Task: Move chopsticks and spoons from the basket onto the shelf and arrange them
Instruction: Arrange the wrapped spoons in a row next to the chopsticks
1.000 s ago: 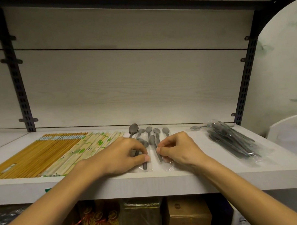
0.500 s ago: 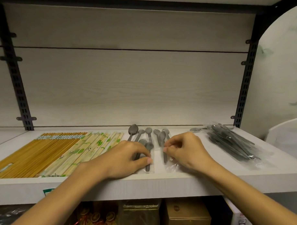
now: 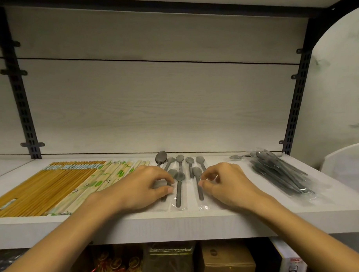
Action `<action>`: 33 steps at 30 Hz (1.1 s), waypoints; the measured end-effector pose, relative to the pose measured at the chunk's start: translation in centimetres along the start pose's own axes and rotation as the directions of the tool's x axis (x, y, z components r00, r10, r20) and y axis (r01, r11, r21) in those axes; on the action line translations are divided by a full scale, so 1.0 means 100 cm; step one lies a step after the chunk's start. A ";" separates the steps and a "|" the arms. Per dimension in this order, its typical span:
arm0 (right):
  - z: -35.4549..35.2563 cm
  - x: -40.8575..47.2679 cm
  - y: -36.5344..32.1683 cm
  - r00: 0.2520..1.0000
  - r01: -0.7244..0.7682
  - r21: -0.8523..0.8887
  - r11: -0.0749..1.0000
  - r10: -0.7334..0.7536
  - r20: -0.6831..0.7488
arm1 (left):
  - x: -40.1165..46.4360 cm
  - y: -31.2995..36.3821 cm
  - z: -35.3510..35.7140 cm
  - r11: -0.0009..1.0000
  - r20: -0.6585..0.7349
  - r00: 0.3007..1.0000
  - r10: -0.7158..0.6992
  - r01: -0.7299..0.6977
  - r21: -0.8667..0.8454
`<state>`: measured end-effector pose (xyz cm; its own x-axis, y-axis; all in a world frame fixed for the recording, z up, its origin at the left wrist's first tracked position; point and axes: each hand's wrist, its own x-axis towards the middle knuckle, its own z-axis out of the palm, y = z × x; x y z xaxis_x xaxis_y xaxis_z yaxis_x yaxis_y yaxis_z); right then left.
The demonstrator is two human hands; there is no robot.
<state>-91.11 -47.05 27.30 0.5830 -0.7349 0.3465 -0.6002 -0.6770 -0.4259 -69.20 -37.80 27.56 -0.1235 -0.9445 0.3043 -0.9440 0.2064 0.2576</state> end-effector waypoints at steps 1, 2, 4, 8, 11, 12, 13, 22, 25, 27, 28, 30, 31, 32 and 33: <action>0.000 0.001 0.001 0.999 0.032 -0.031 0.999 -0.032 0.024 | 0.001 -0.001 0.000 1.000 0.017 1.000 -0.001 0.001 0.020; 0.001 0.001 0.003 0.997 0.067 -0.052 0.996 -0.064 0.052 | 0.001 -0.001 0.001 0.999 0.037 0.999 0.003 -0.004 0.032; 0.003 0.003 0.004 0.987 0.121 -0.049 0.991 -0.115 0.109 | 0.002 -0.001 0.004 0.999 0.056 0.998 0.021 -0.023 0.036; 0.003 0.006 0.008 0.980 0.161 -0.048 0.986 -0.154 0.127 | 0.004 0.000 0.006 0.999 0.045 0.998 0.041 -0.042 0.014; -0.002 0.009 0.011 0.985 0.160 -0.039 0.986 -0.157 0.071 | 0.009 -0.004 0.002 0.999 -0.032 0.999 0.022 -0.021 0.050; -0.003 0.010 0.012 0.986 0.159 -0.035 0.987 -0.157 0.052 | 0.011 -0.007 0.001 0.996 -0.042 0.999 -0.001 0.004 0.087; -0.004 0.012 0.014 0.987 0.160 -0.038 0.986 -0.158 0.037 | 0.014 -0.010 0.000 0.990 -0.043 0.999 -0.029 0.034 0.135; -0.002 0.023 0.037 0.983 0.176 -0.025 0.984 -0.174 0.058 | 0.036 -0.026 0.013 0.967 0.054 0.986 -0.156 0.142 0.211; 0.001 0.023 0.042 0.980 0.185 -0.023 0.982 -0.183 0.076 | 0.038 -0.025 0.015 0.973 0.045 0.990 -0.137 0.126 0.194; 0.002 0.023 0.042 0.974 0.215 -0.039 0.976 -0.211 0.086 | 0.040 -0.023 0.015 0.975 0.045 0.994 -0.102 0.091 0.203; 0.002 0.023 0.041 0.969 0.232 -0.047 0.972 -0.226 0.096 | 0.041 -0.022 0.015 0.975 0.052 0.995 -0.084 0.072 0.212; 0.002 0.022 0.038 0.956 0.270 -0.054 0.961 -0.261 0.132 | 0.043 -0.023 0.016 0.973 0.066 0.996 -0.054 0.038 0.228; 0.002 0.021 0.037 0.949 0.289 -0.058 0.956 -0.277 0.151 | 0.043 -0.024 0.016 0.973 0.070 0.997 -0.044 0.027 0.229; 0.003 0.021 0.036 0.942 0.305 -0.063 0.950 -0.291 0.165 | 0.043 -0.024 0.017 0.973 0.071 0.997 -0.039 0.022 0.230; 0.003 0.020 0.036 0.937 0.317 -0.067 0.946 -0.302 0.175 | 0.043 -0.025 0.018 0.973 0.068 0.997 -0.041 0.025 0.230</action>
<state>-91.90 -50.94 26.21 0.8233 -0.4772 0.3073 -0.4195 -0.8763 -0.2369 -67.92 -42.88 26.60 -0.1049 -0.9675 0.2302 -0.9918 0.1188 0.0473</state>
